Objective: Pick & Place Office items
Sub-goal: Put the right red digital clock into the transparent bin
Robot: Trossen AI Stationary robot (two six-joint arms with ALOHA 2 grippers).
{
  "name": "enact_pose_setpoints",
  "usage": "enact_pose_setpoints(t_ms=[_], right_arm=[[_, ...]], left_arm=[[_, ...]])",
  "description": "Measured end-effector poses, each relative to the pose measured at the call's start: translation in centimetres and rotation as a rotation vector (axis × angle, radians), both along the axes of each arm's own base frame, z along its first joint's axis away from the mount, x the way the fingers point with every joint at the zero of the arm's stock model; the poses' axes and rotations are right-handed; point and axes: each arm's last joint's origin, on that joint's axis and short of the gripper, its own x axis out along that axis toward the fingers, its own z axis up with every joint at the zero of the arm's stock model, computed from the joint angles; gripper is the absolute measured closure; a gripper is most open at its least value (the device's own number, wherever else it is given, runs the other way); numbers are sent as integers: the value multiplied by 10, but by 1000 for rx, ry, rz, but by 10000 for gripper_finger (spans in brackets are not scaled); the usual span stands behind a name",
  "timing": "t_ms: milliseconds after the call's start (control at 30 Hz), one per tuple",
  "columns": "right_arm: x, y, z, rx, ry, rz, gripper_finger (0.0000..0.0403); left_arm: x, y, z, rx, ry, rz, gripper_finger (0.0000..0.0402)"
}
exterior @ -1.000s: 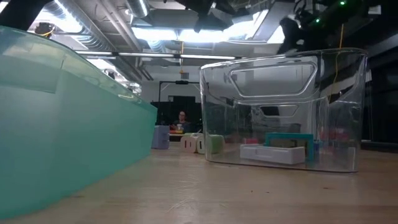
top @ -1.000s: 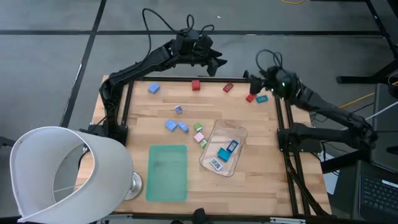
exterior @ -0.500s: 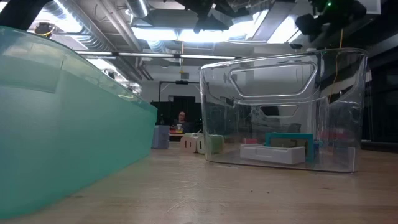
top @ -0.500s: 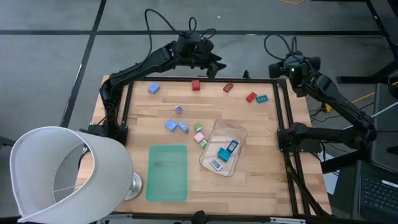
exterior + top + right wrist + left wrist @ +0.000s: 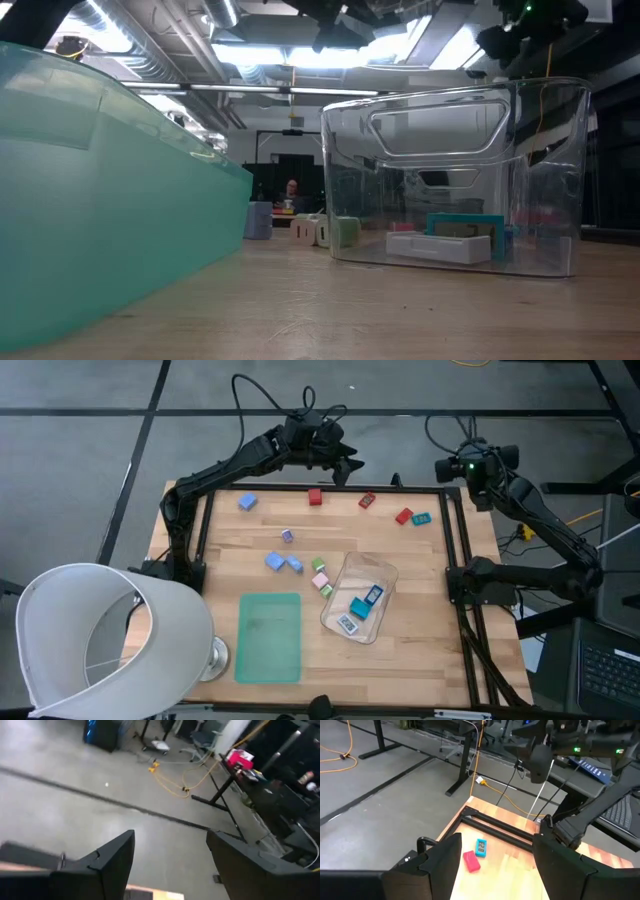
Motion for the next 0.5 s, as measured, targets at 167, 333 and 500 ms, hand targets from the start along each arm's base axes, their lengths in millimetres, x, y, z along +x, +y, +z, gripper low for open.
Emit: enact_pose_setpoints(t_ms=[167, 333, 500], right_arm=[[4, 9, 3, 165, -186, 194, 165], [35, 9, -8, 328, -309, 376, 181], [76, -16, -35, 409, -65, 562, 177]], left_arm=[[-2, 2, -1, -16, 6, -16, 162], [-2, 2, -1, -17, 8, -13, 162], [-2, 2, -1, -8, 11, -15, 162]])
